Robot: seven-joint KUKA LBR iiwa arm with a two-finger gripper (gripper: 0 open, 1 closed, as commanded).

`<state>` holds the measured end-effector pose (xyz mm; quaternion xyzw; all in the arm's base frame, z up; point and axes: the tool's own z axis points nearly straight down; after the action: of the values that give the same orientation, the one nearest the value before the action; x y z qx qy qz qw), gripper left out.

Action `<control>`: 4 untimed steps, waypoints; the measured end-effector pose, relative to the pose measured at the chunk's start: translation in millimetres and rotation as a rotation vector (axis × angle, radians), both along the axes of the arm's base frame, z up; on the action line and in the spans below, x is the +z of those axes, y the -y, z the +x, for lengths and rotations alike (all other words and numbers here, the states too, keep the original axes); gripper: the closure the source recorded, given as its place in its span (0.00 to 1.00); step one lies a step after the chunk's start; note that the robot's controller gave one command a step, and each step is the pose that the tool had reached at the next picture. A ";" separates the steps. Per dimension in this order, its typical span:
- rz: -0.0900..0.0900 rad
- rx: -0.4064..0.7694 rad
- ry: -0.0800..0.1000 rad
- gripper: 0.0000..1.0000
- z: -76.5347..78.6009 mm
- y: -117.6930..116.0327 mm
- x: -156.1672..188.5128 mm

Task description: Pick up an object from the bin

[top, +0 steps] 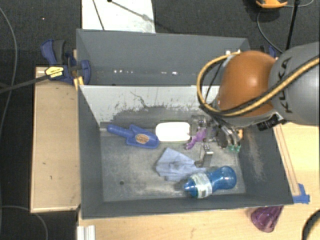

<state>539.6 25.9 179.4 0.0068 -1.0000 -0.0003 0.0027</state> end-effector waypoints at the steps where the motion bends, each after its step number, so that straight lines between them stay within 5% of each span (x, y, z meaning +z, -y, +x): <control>1: 0.000 -0.001 0.008 0.00 1.7 0.1 4.5; 2: 0.001 -0.041 0.010 0.00 -5.7 -14.0 -57.2; 3: 0.000 -0.072 0.000 0.00 -14.7 -20.1 -69.5; 4: 0.001 -0.177 0.010 0.00 -9.6 -16.1 -56.2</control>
Offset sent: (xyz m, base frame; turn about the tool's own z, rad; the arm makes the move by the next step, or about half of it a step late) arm -0.0145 0.0248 -0.1094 0.0632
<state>530.0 42.0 123.2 -0.0818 -0.9966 -0.0012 -0.0023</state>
